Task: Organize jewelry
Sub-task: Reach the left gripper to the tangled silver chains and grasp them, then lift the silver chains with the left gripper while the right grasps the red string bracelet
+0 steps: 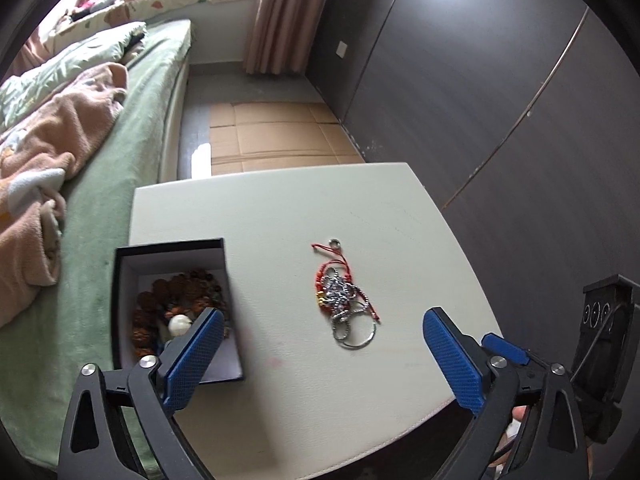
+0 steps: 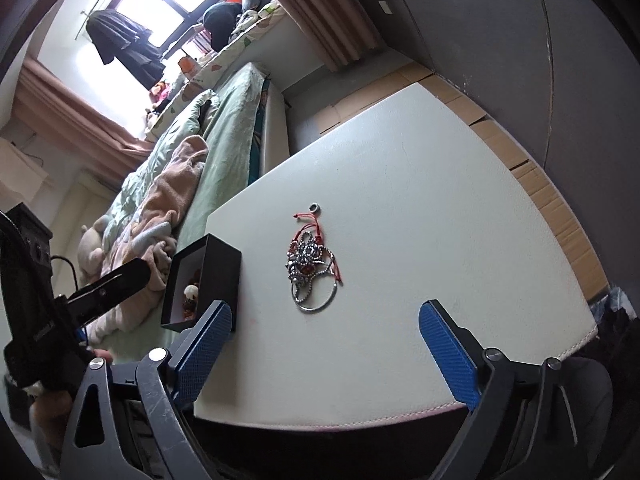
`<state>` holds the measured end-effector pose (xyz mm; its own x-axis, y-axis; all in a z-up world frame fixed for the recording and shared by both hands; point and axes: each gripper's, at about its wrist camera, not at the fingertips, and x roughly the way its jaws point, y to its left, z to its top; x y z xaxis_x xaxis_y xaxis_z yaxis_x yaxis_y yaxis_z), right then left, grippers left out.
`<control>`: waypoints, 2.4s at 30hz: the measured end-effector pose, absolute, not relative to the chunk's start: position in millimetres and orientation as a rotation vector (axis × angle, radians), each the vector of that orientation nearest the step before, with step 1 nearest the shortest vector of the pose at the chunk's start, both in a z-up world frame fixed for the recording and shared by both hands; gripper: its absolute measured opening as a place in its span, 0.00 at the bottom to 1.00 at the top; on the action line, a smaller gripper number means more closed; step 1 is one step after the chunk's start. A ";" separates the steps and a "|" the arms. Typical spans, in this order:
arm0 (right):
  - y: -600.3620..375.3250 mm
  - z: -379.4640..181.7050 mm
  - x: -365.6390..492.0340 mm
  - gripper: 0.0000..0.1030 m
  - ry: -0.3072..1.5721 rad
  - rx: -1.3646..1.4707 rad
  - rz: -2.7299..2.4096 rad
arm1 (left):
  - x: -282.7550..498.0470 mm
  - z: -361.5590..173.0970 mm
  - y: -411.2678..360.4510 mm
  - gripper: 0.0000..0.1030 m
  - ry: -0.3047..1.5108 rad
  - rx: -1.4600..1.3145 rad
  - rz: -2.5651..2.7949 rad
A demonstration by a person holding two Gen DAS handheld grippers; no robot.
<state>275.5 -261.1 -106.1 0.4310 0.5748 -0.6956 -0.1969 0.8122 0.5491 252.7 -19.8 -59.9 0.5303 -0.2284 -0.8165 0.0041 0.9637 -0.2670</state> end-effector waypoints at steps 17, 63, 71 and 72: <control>-303.2 -128.1 274.7 0.92 1.046 0.461 0.384 | 305.6 -122.0 -66.0 0.48 1.214 -0.261 -0.145; -190.2 -135.7 358.4 0.45 1.178 0.232 0.514 | 274.4 -7.2 11.2 0.09 0.943 -0.419 -0.168; -150.0 -150.4 379.4 0.40 1.250 0.012 0.469 | 261.5 16.7 43.2 0.09 0.880 -0.449 -0.119; -144.4 -154.5 380.1 0.35 1.258 -0.026 0.457 | 259.6 20.9 47.4 0.09 0.869 -0.451 -0.112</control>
<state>380.1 -144.4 -154.5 0.2307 0.3180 -0.9196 -0.3465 0.9100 0.2277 259.6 47.4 20.9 0.6461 -0.2760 -0.7116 -0.0857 0.9002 -0.4269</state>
